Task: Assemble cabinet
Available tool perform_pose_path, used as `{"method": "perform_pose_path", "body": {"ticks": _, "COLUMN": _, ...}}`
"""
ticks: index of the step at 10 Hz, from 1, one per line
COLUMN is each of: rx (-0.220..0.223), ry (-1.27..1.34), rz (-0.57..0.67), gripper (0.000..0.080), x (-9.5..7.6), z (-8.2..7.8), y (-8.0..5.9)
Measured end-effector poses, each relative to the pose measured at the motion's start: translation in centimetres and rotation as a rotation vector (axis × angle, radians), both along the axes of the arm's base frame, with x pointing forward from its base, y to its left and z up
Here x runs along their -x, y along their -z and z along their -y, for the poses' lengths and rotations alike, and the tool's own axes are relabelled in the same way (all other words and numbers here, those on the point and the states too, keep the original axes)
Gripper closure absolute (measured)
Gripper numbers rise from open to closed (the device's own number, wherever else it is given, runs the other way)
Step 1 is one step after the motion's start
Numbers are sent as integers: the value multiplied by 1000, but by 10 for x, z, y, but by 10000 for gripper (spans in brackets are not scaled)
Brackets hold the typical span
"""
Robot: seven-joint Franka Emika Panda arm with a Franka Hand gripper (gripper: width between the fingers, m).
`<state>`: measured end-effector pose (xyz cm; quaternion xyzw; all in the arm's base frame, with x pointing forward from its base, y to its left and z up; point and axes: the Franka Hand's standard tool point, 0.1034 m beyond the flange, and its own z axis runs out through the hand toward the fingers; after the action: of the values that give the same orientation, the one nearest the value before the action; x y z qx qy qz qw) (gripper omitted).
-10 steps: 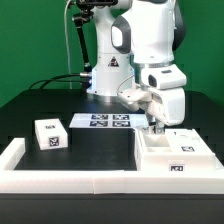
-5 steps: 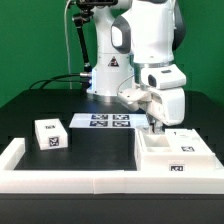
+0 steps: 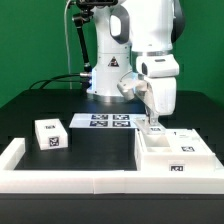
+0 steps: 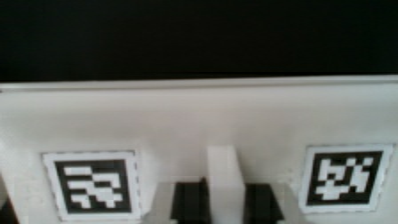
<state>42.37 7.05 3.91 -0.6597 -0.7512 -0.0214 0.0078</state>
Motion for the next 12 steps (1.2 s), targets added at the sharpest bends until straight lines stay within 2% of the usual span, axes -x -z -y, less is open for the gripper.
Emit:
{"method": "perform_pose_path", "body": {"ticks": 3, "rx": 15, "ry": 120, "rz": 18, "gripper": 731, "x": -5, "z": 10, "y": -16}}
{"method": "perform_pose_path", "body": {"ticks": 5, "rx": 21, "ry": 222, "rz": 12, "gripper": 731, "x": -7, "z": 7, "y": -20}}
{"method": "perform_pose_path", "body": {"ticks": 8, "rx": 9, "ry": 208, "rz": 27, "gripper": 731, "x": -7, "z": 6, "y": -19}}
{"method": "perform_pose_path", "body": {"ticks": 9, "rx": 29, "ry": 184, "rz": -9, "gripper": 731, "x": -7, "z": 12, "y": -15}}
{"method": "perform_pose_path", "body": {"ticks": 12, "rx": 24, "ry": 180, "rz": -11, "gripper": 731, "x": -21, "z": 13, "y": -12}}
